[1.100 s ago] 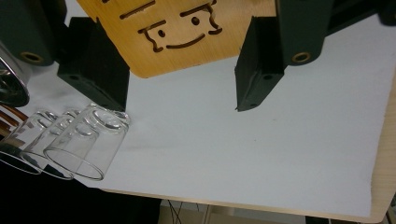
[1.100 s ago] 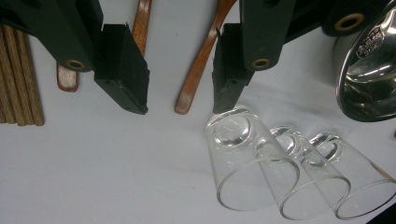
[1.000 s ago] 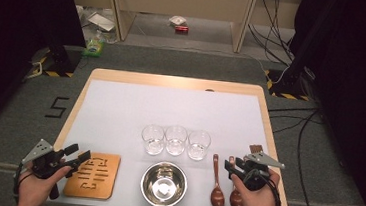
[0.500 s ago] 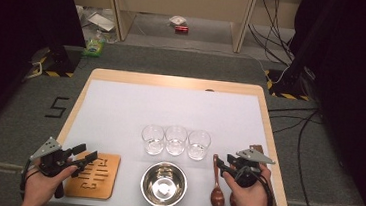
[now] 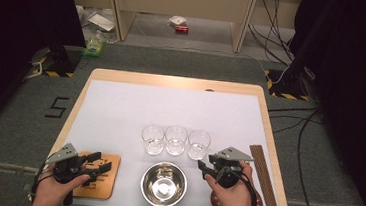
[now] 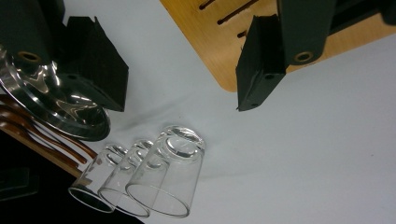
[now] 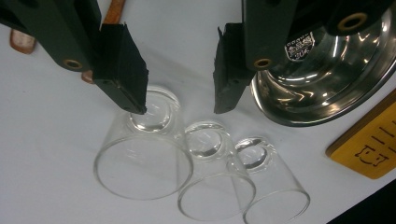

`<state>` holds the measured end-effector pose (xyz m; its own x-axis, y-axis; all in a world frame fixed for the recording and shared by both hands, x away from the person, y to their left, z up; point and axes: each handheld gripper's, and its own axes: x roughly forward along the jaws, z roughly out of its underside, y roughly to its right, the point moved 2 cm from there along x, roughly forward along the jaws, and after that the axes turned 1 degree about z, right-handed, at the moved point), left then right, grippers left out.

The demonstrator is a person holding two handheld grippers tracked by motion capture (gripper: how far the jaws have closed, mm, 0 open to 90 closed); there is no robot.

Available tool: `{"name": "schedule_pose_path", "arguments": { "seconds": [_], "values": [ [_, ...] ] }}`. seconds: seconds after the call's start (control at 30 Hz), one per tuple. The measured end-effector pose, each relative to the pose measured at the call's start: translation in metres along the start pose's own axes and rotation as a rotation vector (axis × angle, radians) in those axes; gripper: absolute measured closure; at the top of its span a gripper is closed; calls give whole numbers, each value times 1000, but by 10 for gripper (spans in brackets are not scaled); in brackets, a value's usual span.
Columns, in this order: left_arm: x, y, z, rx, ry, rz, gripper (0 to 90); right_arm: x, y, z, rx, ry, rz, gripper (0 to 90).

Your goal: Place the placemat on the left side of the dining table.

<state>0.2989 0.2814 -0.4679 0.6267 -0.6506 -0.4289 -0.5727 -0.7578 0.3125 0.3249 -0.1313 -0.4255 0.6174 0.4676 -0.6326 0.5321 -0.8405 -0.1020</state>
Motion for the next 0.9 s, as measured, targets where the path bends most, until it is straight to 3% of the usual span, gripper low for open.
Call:
{"name": "schedule_pose_path", "arguments": {
  "seconds": [0.3,0.47,0.63,0.9],
  "values": [
    [4,3,-8,7,-26,6,336,12,-12,-2,-24,-26,-39,551],
    [-3,-6,-5,8,-44,-64,341,14,-18,-2,-33,-30,-50,550],
    [-20,-28,1,-34,-62,-153,363,18,-37,-12,-62,-16,-88,555],
    [-34,-44,11,-76,-61,-192,360,35,-67,-24,-141,-20,-143,587]
  ]
}}
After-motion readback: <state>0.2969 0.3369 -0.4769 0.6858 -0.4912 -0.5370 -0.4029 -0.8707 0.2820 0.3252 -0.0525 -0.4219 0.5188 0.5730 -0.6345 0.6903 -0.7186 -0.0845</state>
